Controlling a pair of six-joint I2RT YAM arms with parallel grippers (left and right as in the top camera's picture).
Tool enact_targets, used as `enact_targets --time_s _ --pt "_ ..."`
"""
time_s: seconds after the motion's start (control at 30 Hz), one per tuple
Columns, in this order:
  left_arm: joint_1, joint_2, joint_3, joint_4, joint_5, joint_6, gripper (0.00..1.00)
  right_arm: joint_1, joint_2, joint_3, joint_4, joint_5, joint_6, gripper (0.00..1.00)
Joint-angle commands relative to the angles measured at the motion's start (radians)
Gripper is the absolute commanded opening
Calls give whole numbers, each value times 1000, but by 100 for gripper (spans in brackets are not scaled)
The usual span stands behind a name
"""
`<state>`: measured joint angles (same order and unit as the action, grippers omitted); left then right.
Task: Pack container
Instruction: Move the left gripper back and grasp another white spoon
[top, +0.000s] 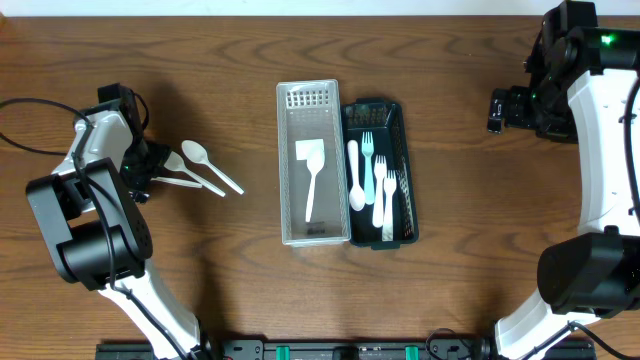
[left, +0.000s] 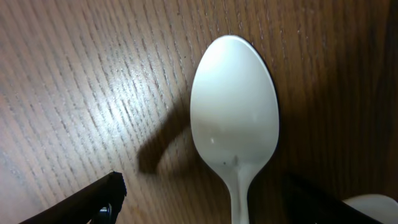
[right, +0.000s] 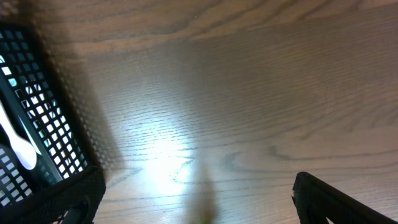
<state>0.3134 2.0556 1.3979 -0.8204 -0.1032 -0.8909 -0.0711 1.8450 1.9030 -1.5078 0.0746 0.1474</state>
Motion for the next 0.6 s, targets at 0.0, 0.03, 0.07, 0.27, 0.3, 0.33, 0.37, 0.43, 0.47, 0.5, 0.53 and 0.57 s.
enact_targets --time_s 0.0,0.03,0.07,0.27,0.3,0.33,0.37,0.43,0.47,0.5,0.53,0.57 --pt "5 32 -3 0 -2 -4 83 7 0 -2 -5 -4 -14 99" --pt "5 38 -3 0 -2 -4 83 7 -1 -2 -5 -4 -14 99" --pt "5 43 -3 0 -2 -4 83 7 -1 -2 -5 -4 -14 99" --pt "4 51 -3 -8 -2 -4 80 7 -1 -2 -4 -4 -14 99" --pt "4 50 -3 -10 -2 -4 77 7 0 -2 -3 -4 -14 99" --pt "4 51 -3 -13 -2 -4 73 7 0 -2 -3 -4 -14 99" --pt "4 50 -3 -16 -2 -4 65 7 0 -2 -3 -4 -14 99" --pt "4 50 -3 -23 -2 -4 55 7 0 -2 -3 -4 -14 99" --pt "4 51 -3 -27 -2 -4 51 7 0 -2 -3 -4 -14 99" --pt "5 51 -3 -30 -2 -4 49 7 -1 -2 -3 -4 -14 99" --pt "4 50 -3 -31 -2 -4 44 7 0 -2 -3 -4 -14 99" --pt "4 50 -3 -32 -2 -4 41 7 0 -2 -3 -4 -14 99"
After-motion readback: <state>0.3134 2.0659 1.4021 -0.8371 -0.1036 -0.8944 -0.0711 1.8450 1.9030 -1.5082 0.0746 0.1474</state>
